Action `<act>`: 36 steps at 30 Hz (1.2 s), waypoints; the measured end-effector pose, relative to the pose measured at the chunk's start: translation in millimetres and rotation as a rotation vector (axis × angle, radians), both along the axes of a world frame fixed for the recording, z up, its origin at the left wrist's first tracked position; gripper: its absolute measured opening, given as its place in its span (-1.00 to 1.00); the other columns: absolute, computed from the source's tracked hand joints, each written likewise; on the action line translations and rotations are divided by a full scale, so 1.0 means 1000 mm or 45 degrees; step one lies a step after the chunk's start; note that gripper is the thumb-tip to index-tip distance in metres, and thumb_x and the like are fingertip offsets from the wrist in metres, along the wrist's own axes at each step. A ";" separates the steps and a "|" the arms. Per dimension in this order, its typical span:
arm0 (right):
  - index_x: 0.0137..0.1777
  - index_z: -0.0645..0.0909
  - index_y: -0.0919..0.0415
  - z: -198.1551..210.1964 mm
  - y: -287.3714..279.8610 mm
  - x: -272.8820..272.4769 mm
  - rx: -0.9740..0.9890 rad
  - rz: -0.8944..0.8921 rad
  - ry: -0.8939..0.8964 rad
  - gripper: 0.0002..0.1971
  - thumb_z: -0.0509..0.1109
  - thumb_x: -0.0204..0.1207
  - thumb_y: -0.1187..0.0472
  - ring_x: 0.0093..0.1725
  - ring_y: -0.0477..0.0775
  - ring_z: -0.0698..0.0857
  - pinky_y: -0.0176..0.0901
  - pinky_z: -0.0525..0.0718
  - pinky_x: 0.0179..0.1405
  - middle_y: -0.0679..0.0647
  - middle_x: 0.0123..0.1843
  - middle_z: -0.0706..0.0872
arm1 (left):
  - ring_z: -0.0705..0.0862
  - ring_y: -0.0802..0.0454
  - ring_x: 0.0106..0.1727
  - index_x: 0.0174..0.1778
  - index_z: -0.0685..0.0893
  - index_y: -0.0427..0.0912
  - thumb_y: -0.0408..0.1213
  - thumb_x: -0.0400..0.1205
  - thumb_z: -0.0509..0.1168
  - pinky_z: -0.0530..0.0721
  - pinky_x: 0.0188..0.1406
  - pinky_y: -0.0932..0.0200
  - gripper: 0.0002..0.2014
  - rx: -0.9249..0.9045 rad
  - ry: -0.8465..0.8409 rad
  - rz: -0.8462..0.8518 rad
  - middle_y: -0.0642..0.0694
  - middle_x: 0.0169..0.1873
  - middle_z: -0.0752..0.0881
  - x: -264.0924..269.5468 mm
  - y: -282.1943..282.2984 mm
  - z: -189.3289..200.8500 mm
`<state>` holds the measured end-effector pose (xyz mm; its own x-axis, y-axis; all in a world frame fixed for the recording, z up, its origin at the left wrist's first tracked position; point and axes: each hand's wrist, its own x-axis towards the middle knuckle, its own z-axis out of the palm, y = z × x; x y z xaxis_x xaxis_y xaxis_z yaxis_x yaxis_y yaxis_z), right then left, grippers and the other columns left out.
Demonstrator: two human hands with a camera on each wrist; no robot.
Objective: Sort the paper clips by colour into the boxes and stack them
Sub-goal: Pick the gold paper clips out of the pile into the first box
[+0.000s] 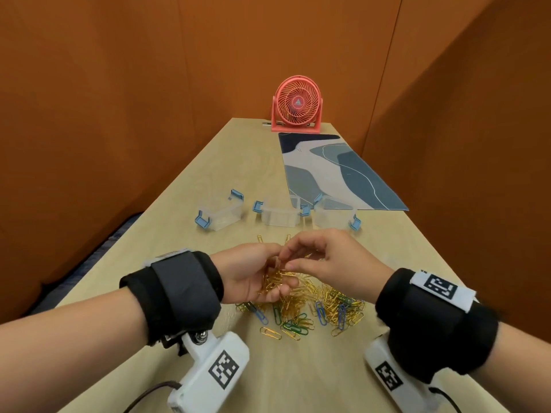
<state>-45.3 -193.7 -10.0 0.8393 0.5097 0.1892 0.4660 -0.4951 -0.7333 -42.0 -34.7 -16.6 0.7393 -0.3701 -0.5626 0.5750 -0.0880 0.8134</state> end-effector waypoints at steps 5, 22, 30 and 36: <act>0.19 0.65 0.04 -0.009 -0.016 0.004 -0.444 -0.122 0.054 -0.58 0.58 0.33 0.05 0.03 -0.12 0.62 -0.51 0.51 -0.12 -0.07 0.08 0.70 | 0.43 0.18 -0.68 -0.40 0.42 -0.11 -0.16 0.68 0.21 0.39 -0.78 0.42 -0.69 0.144 -0.013 0.044 -0.01 -0.57 0.52 0.004 0.013 0.004; -0.06 0.73 0.17 -0.013 -0.005 0.010 -0.525 -0.015 0.063 -0.92 0.47 0.47 0.24 -0.37 -0.25 0.57 -0.58 0.47 -0.32 -0.09 -0.30 0.65 | 0.64 0.14 -0.53 -0.08 0.64 -0.28 -0.22 0.73 0.11 0.64 -0.58 0.36 -0.74 0.070 0.014 0.109 -0.09 -0.39 0.66 0.007 0.032 -0.001; -0.07 0.77 0.11 0.007 0.002 0.006 -0.088 -0.019 0.075 -0.84 0.58 0.34 0.22 -0.30 -0.38 0.64 -0.64 0.48 -0.29 -0.18 -0.31 0.73 | 0.78 -0.14 -0.33 0.06 0.58 -0.41 -0.04 0.74 -0.01 0.78 -0.33 0.13 -0.54 -0.108 0.133 0.039 -0.33 -0.19 0.72 0.005 0.014 0.002; 0.06 0.68 -0.02 0.016 -0.012 0.015 -0.315 -0.164 -0.004 -0.77 0.52 0.40 0.09 -0.14 -0.22 0.63 -0.55 0.52 -0.27 -0.13 -0.08 0.70 | 0.46 0.20 -0.64 -0.26 0.56 -0.22 -0.26 0.73 0.08 0.38 -0.74 0.46 -0.72 0.034 0.038 0.002 -0.02 -0.53 0.53 0.027 0.022 0.012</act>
